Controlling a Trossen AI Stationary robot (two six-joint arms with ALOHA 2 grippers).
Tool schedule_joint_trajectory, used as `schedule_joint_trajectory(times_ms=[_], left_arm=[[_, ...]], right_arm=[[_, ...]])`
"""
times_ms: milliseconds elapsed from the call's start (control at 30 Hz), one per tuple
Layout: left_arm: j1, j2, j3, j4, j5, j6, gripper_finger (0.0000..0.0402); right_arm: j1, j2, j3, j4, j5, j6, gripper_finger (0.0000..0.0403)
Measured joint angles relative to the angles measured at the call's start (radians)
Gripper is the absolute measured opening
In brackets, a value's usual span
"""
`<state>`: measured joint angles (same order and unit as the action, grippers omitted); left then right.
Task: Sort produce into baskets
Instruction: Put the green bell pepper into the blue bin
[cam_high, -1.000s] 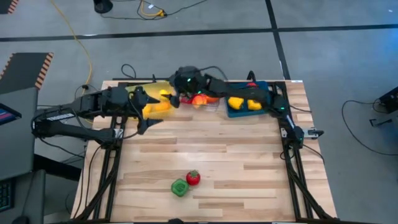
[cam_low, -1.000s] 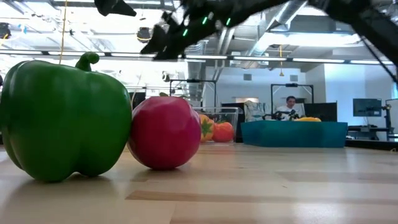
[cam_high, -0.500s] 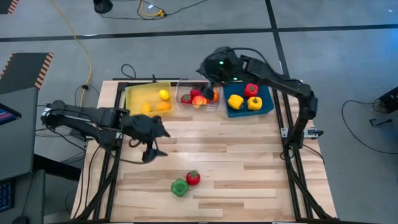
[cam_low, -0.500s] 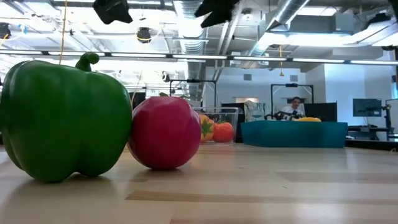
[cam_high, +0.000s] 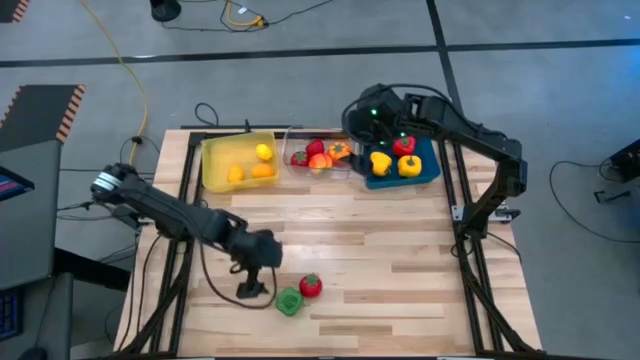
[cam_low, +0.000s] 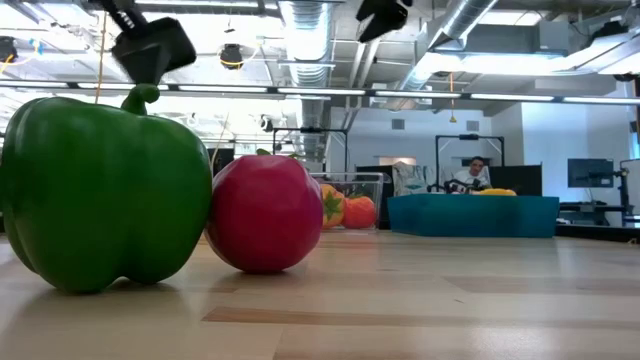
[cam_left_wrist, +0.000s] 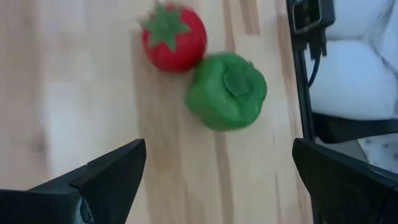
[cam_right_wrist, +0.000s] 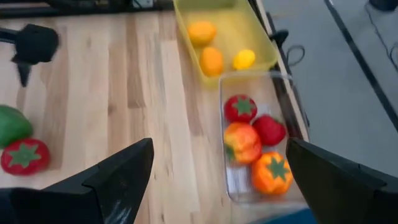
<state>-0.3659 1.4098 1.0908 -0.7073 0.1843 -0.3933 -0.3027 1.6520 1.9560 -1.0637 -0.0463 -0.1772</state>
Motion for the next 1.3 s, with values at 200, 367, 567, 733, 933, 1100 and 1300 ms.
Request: schedule_joint_trajectory(times_ms=[200,367,567,733,933,1100,1300], left_arm=[[-0.047,0.130,0.000,0.084,0.003,-0.070,0.0391],[-0.059,0.217,0.000,0.151,0.066,-0.148,0.0391],[-0.063,0.247,0.000,0.258,0.126,-0.233,0.0391],[-0.063,0.245,0.000,0.265,0.029,-0.252,0.0391],[-0.055,0.244,0.000,0.283,0.016,-0.389,0.0391],[-0.064,0.244,0.000,0.365,-0.007,-0.384,0.0391],[-0.073,0.244,0.000,0.385,-0.086,-0.261,0.0391]], right_arm=[[0.004,0.005,0.000,-0.039,-0.003,0.022,0.0392],[0.022,0.005,0.000,-0.039,-0.004,0.027,0.0392],[0.041,0.005,0.000,-0.039,-0.005,0.015,0.0392],[0.055,0.005,0.000,-0.043,-0.005,0.014,0.0392],[0.067,0.005,0.000,-0.061,-0.005,0.011,0.0392],[0.067,0.005,0.000,-0.061,-0.006,0.011,0.0392],[0.068,0.005,0.000,-0.061,-0.006,0.011,0.0392]])
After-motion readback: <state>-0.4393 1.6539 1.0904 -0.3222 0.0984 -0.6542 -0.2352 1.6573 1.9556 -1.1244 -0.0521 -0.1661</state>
